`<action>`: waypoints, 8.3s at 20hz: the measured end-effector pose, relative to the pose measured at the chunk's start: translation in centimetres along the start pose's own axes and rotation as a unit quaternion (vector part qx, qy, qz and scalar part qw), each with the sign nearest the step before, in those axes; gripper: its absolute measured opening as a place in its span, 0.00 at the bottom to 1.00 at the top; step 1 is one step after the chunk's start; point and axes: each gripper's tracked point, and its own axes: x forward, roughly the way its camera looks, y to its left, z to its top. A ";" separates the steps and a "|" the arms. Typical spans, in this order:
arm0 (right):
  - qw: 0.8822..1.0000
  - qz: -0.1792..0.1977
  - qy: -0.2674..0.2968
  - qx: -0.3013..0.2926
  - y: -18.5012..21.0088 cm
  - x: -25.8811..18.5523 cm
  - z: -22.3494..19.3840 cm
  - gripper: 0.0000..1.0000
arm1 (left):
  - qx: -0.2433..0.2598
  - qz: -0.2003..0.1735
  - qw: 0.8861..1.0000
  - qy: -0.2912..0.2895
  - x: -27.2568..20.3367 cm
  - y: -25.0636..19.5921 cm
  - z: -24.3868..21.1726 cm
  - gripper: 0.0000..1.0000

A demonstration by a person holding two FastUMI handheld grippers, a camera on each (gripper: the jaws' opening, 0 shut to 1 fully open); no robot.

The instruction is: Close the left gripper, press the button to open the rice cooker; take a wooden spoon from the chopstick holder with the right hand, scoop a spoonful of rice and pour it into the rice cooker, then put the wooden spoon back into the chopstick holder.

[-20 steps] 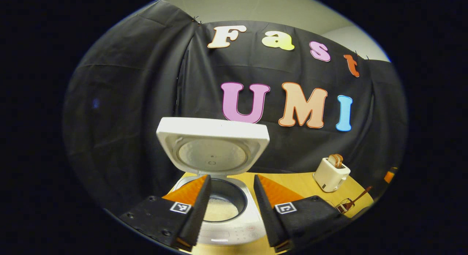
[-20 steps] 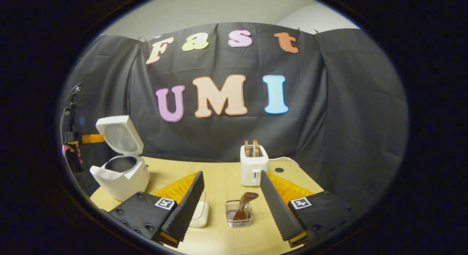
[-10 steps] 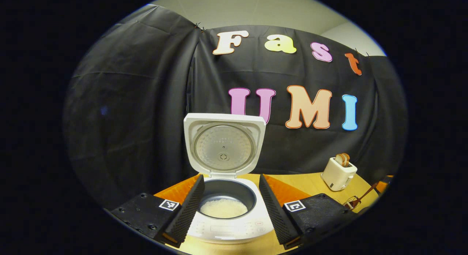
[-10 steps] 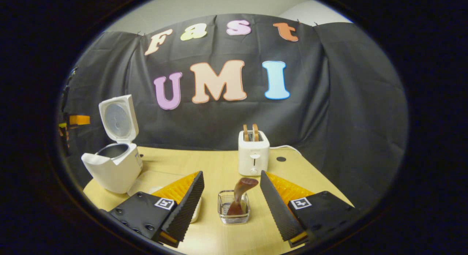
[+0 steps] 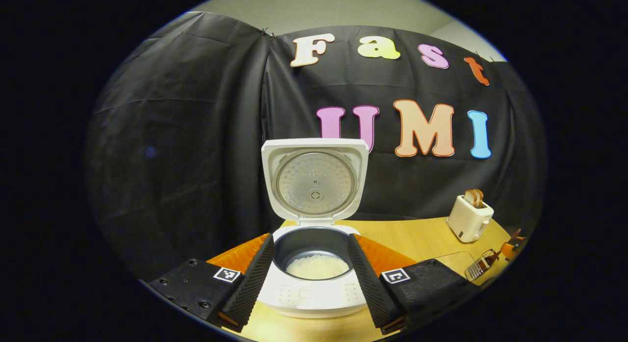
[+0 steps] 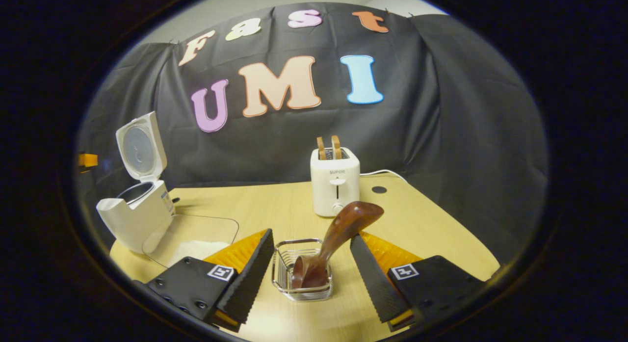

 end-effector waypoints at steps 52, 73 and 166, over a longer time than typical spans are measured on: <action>0.998 0.055 -0.036 -0.007 3.8 1.4 10.5 0.05 | -0.033 -0.049 0.998 0.025 -1.5 -5.3 -2.4 0.88; 0.986 0.089 0.011 -0.141 24.7 4.2 -0.5 0.07 | -0.022 -0.123 0.991 0.047 0.0 0.2 -4.1 0.88; 0.807 0.261 -0.215 -0.483 59.2 -0.9 11.8 0.07 | -0.079 -0.087 0.993 0.019 -3.3 9.5 -5.4 0.89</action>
